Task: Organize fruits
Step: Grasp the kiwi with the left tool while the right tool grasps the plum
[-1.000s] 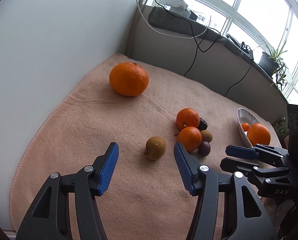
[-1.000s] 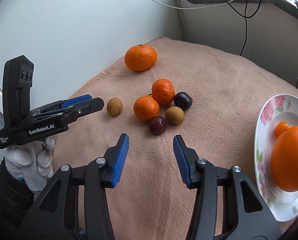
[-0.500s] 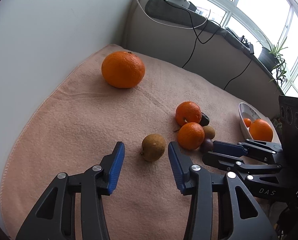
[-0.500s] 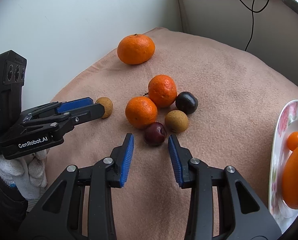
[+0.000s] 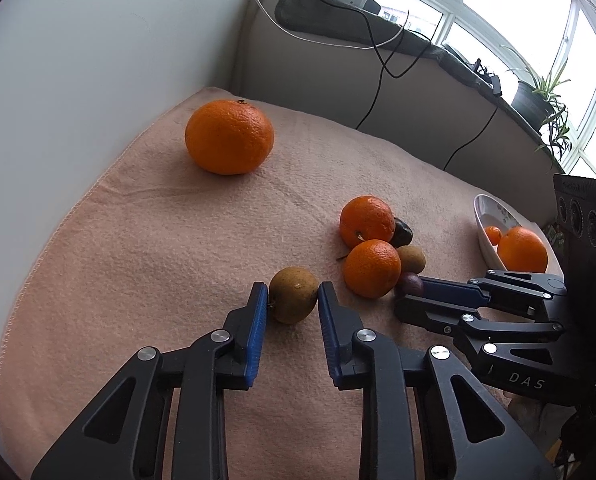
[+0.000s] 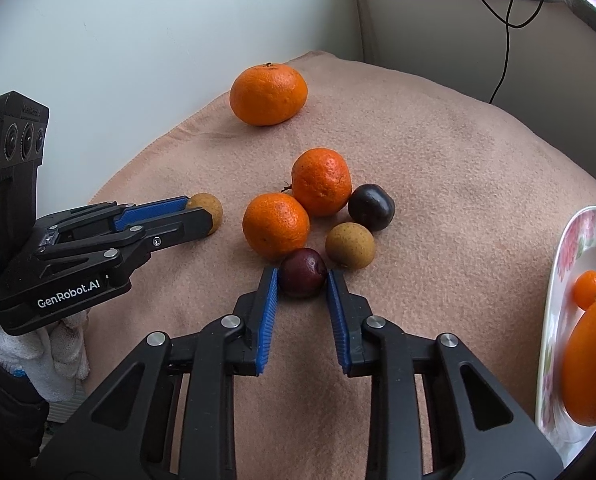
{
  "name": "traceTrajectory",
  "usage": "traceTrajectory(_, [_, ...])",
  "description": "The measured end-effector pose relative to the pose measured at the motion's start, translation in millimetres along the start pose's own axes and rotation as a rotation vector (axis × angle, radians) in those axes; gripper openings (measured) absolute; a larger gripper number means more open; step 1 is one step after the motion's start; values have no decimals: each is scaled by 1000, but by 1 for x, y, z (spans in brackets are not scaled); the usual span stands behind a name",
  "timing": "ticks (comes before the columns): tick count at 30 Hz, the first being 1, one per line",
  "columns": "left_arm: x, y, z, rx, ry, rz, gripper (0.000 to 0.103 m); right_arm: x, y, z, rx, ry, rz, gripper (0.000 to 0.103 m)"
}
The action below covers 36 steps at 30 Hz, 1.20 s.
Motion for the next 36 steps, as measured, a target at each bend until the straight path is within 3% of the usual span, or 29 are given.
traceTrajectory(23, [27, 8, -13, 14, -37, -68, 24, 56, -13, -25, -65, 35, -81, 26])
traceTrajectory(36, [29, 24, -51, -42, -121, -99, 24, 113, -22, -60, -140, 13, -181, 26])
Point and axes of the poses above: each gripper's, at about its wrist camera, not at the fingertips, and x roughly against the way its jaws point, z to its left, y to its top, the point moved 1 cm from there along -x, roughly the way its jaws point, and after that the axes turned 14 degrees about -x, right-handed, at the moved point
